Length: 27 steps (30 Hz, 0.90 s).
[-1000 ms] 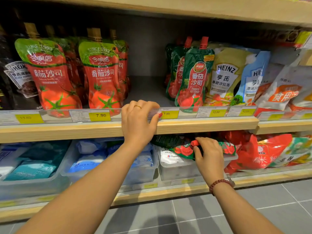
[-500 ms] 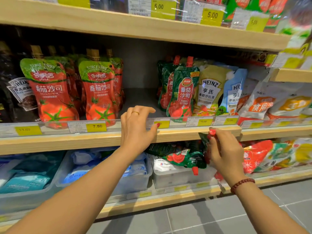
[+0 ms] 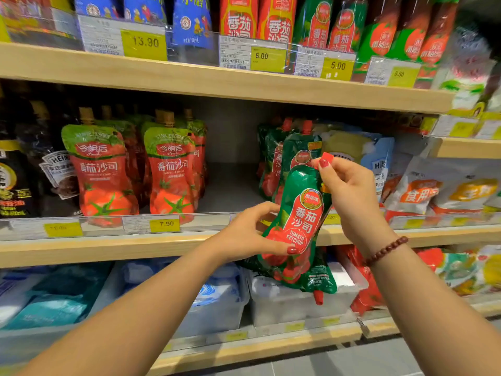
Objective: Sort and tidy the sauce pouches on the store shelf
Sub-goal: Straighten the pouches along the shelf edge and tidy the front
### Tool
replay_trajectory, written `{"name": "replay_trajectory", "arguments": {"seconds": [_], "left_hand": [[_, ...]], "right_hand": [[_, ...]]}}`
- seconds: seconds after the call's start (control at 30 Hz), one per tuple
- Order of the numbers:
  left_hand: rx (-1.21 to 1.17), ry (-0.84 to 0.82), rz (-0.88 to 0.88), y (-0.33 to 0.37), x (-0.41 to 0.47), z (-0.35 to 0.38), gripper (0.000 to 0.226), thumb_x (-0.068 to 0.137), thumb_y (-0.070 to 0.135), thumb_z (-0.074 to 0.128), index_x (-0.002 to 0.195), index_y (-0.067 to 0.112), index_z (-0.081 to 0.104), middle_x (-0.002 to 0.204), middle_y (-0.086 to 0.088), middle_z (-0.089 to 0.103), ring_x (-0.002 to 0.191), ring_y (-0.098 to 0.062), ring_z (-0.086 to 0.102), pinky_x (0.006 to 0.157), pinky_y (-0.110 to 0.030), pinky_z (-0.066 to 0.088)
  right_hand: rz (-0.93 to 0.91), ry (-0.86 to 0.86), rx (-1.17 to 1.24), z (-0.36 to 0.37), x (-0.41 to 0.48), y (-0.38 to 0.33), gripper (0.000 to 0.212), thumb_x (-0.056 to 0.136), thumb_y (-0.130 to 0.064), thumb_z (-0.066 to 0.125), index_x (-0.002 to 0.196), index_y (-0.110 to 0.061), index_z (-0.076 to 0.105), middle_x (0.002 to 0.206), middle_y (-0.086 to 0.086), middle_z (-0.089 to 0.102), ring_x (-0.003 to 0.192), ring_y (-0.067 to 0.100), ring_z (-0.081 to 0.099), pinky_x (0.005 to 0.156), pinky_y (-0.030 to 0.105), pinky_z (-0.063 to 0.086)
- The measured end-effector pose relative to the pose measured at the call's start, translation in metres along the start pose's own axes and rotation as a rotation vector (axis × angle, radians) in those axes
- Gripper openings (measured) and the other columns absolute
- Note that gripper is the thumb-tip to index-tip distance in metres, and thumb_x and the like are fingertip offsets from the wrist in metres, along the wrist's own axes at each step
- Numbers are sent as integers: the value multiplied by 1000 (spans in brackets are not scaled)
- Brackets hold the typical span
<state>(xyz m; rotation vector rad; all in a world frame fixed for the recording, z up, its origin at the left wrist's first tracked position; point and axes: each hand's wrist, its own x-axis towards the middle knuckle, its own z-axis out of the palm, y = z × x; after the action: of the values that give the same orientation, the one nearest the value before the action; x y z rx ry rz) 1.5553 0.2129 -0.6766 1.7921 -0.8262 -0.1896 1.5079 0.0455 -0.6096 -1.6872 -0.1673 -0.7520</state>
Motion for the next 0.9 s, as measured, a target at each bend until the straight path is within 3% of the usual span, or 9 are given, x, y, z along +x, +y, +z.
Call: {"name": "replay_trajectory", "arguments": {"seconds": [0.2,0.3,0.43,0.57,0.67,0.77,0.9], "left_hand": [[-57,126,9,-3,-1,-7,50,61,12,86,104,21,61,99,8,70,88,-2,67,70,-15,51],[-64,171,26,-1,-1,-15,45,61,9,85,100,19,64,94,6,72,87,-5,68,71,-17,52],[-66,172,38,7,-1,-33,42,64,3,82,101,12,64,94,3,72,86,-7,69,69,-18,53],[-59,253,30,11,3,-51,39,68,5,79,100,17,62,96,0,72,87,-9,69,73,-23,56],[-89,334,1,6,10,-62,40,69,4,78,102,20,60,99,1,71,91,-10,69,78,-29,57],[-127,389,-17,1,17,-67,39,70,6,78,98,24,58,98,1,70,89,-11,69,70,-25,57],[-135,482,6,2,29,-70,49,67,6,80,102,27,54,101,0,69,94,-14,67,75,-27,56]], "right_hand": [[1,-28,-5,24,17,-7,20,93,-23,53,78,-20,66,75,-5,69,65,5,66,59,26,55],[-21,-43,-41,30,23,-9,17,92,-27,55,88,-17,67,88,3,71,81,16,68,69,33,58],[-90,-72,-31,25,31,-7,19,89,-36,58,96,-22,68,90,-8,70,84,2,64,66,16,50],[6,-22,32,21,20,21,25,92,-32,52,94,-14,68,77,-4,67,72,4,61,65,17,51],[5,-54,-127,21,3,53,16,91,-27,56,85,-18,68,81,0,69,75,10,63,70,25,51],[-60,-134,-355,21,-8,81,5,85,-23,63,86,-28,66,88,-7,67,85,4,60,78,30,50],[-179,-177,-611,24,-12,99,16,78,-35,70,90,-25,67,90,-10,62,93,12,56,87,39,43]]}}
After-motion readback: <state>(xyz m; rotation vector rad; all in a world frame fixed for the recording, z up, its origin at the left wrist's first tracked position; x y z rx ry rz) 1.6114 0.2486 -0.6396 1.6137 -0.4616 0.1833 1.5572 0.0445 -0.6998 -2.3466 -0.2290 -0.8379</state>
